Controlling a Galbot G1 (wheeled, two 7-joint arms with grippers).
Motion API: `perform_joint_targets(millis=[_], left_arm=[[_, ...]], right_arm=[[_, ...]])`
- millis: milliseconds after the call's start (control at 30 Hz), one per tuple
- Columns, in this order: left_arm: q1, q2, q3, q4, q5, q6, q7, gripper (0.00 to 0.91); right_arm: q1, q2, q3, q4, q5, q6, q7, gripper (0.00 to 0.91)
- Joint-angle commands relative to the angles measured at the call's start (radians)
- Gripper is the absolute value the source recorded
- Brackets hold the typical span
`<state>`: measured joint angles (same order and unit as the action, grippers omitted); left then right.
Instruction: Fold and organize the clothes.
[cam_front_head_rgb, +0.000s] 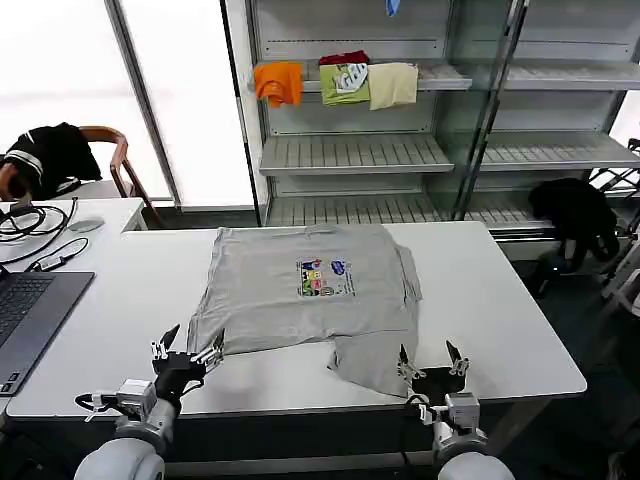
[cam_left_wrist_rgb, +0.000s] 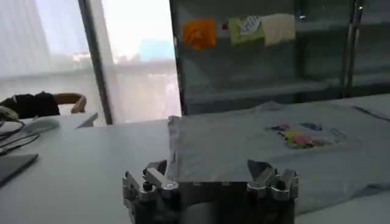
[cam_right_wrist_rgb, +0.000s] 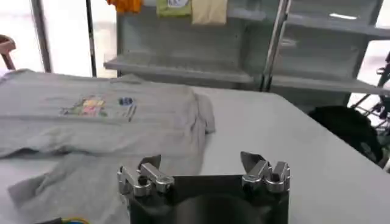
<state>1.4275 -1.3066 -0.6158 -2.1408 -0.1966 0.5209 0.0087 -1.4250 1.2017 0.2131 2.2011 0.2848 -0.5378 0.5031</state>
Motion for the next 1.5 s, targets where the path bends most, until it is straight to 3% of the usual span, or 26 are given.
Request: perform_joint_targets(millis=[33, 967, 1000, 1033, 1067, 1100, 1133, 1167, 1500], left_arm=[[0.012, 0.034, -0.010, 0.035, -0.049, 0.030, 0.002, 0.907], [-0.018, 0.043, -0.015, 0.143, -0.066, 0.027, 0.007, 0.907], [-0.016, 0.043, -0.014, 0.142, -0.066, 0.027, 0.007, 0.897], [-0.013, 0.044, -0.013, 0.137, -0.065, 0.027, 0.009, 0.645], [-0.010, 0.044, -0.012, 0.133, -0.065, 0.028, 0.011, 0.514], [-0.007, 0.043, -0.012, 0.129, -0.064, 0.030, 0.013, 0.363], [-0.006, 0.043, -0.011, 0.128, -0.064, 0.030, 0.014, 0.060], [-0.004, 0.042, -0.009, 0.126, -0.062, 0.031, 0.018, 0.030], [0.007, 0.037, -0.001, 0.133, -0.047, 0.033, 0.025, 0.020]], right_arm=[[-0.030, 0.018, -0.030, 0.009, -0.014, -0.018, 0.018, 0.907], [-0.031, 0.041, -0.089, -0.026, -0.039, -0.023, 0.028, 0.907], [-0.031, 0.041, -0.089, -0.026, -0.038, -0.023, 0.027, 0.907], [-0.030, 0.040, -0.090, -0.025, -0.038, -0.024, 0.026, 0.907], [-0.030, 0.039, -0.090, -0.026, -0.038, -0.023, 0.026, 0.856], [-0.030, 0.039, -0.090, -0.027, -0.038, -0.023, 0.025, 0.655], [-0.030, 0.038, -0.090, -0.028, -0.038, -0.022, 0.023, 0.111], [-0.031, 0.036, -0.091, -0.029, -0.037, -0.020, 0.020, 0.000], [-0.039, 0.030, -0.088, -0.052, -0.014, 0.010, 0.007, 0.000]])
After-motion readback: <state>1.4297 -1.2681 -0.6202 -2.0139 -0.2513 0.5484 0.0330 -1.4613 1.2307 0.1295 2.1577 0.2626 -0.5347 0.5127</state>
